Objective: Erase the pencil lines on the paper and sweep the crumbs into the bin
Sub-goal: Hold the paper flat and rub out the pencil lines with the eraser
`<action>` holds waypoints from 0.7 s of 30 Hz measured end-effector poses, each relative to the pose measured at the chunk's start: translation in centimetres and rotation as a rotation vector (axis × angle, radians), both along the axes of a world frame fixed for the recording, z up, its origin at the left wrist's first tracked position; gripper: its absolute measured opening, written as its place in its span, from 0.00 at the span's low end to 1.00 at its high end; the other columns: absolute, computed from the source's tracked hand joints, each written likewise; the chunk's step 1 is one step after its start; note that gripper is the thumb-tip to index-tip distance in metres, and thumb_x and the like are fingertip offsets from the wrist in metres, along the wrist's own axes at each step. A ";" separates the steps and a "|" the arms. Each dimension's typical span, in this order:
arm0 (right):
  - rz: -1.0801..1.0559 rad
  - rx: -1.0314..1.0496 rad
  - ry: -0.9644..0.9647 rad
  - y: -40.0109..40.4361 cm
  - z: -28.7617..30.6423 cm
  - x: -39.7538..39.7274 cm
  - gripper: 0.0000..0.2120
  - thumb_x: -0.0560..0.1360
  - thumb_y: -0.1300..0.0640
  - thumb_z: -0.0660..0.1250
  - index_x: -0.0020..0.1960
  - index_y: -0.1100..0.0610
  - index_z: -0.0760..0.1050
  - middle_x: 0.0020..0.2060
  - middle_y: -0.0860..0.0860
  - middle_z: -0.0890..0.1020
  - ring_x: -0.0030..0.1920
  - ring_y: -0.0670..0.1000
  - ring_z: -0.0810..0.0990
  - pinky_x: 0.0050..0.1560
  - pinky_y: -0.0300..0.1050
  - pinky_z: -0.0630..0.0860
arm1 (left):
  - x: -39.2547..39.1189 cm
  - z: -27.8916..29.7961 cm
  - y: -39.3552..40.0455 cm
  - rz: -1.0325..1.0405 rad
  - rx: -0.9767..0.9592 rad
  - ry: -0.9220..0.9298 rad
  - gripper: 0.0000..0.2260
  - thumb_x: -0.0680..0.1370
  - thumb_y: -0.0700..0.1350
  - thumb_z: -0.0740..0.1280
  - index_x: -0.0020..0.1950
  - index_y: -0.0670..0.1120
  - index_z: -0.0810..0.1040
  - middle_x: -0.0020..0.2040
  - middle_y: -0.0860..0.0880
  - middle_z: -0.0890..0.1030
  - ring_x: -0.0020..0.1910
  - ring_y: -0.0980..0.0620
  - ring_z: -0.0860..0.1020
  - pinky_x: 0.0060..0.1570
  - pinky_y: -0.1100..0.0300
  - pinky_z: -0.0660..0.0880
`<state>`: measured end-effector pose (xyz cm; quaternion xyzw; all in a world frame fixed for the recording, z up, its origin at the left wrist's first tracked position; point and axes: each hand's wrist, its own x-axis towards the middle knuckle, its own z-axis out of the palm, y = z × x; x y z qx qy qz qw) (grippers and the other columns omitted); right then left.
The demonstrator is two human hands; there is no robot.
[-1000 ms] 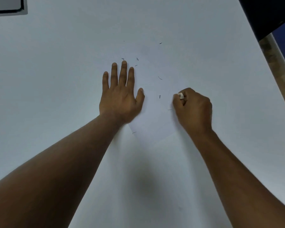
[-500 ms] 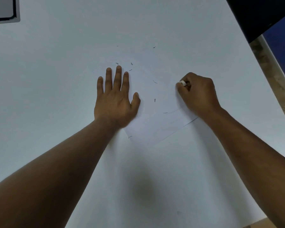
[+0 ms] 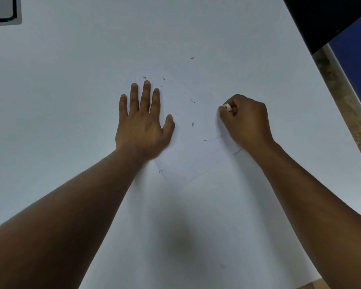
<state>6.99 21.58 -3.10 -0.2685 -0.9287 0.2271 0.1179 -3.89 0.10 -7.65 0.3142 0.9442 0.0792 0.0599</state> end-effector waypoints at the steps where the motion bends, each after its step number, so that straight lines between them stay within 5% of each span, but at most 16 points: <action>1: 0.020 -0.043 0.026 -0.4 0.2 0.3 0.08 0.76 0.55 0.65 0.41 0.58 0.77 0.31 0.50 0.79 0.34 0.51 0.77 0.38 0.45 0.74 | 0.0 0.0 0.0 0.000 -0.001 -0.001 0.35 0.82 0.63 0.44 0.85 0.45 0.47 0.85 0.45 0.44 0.84 0.42 0.40 0.81 0.41 0.41; 6: 0.304 0.080 -0.002 -2.8 -0.6 0.0 0.08 0.77 0.55 0.63 0.42 0.58 0.76 0.32 0.51 0.78 0.33 0.54 0.76 0.36 0.48 0.73 | -0.1 0.2 0.0 0.005 -0.018 -0.007 0.36 0.82 0.63 0.42 0.85 0.44 0.46 0.85 0.44 0.43 0.83 0.42 0.39 0.81 0.41 0.40; 9: 0.245 0.189 -0.007 -0.7 -0.9 -2.0 0.11 0.77 0.54 0.60 0.42 0.59 0.77 0.34 0.54 0.80 0.35 0.57 0.77 0.37 0.48 0.72 | -0.1 0.2 0.0 0.016 -0.029 -0.009 0.36 0.82 0.63 0.42 0.85 0.43 0.46 0.85 0.44 0.42 0.83 0.42 0.39 0.81 0.41 0.40; 15: 0.117 0.008 -0.015 1.2 0.2 -2.1 0.08 0.76 0.55 0.64 0.45 0.56 0.81 0.34 0.49 0.81 0.37 0.50 0.79 0.42 0.42 0.73 | 0.1 0.2 0.0 0.025 -0.016 -0.004 0.36 0.82 0.63 0.43 0.85 0.43 0.47 0.85 0.44 0.43 0.83 0.42 0.40 0.81 0.42 0.40; 21: 0.332 -0.118 0.058 -5.2 0.5 -3.0 0.05 0.75 0.54 0.68 0.47 0.54 0.81 0.30 0.44 0.78 0.34 0.45 0.77 0.39 0.38 0.72 | 0.2 0.3 0.1 0.033 0.001 -0.016 0.35 0.82 0.61 0.42 0.85 0.41 0.46 0.85 0.44 0.43 0.84 0.43 0.40 0.81 0.42 0.40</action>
